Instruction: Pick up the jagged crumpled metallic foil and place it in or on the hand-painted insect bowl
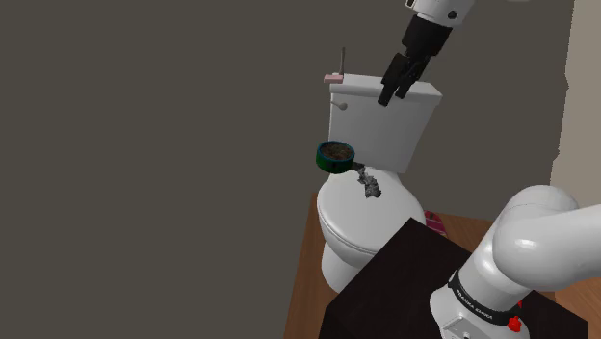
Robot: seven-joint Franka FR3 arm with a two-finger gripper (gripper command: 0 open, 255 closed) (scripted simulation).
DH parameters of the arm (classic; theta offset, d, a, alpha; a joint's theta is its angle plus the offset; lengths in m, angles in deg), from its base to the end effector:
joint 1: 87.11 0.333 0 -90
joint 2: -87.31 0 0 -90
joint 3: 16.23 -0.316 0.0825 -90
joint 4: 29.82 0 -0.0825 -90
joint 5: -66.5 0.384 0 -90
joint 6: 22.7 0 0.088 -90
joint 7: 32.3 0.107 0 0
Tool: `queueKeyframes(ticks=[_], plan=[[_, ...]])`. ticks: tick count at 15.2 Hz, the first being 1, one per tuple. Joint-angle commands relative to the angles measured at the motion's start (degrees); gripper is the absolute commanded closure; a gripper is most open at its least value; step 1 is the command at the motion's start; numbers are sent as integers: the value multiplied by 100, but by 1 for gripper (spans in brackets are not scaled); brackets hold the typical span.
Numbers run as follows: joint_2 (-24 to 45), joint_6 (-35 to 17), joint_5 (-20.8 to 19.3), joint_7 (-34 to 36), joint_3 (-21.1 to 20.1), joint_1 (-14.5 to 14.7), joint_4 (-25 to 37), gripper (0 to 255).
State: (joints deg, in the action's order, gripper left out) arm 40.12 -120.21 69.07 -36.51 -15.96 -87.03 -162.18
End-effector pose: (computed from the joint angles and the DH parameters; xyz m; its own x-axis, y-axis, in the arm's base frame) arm 0.3088 0.0026 0.6372 0.9741 0.0650 0.2165 0.0737 -0.9968 -0.0323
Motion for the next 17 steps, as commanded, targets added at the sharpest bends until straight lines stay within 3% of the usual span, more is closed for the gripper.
queueKeyframes(ticks=[1,9,17], plan=[[0,0,0,0,0,0,0,0],[96,-1569,-479,-489,305,-217,-1326,0],[867,-3391,-1011,-923,704,-530,-2179,0]])
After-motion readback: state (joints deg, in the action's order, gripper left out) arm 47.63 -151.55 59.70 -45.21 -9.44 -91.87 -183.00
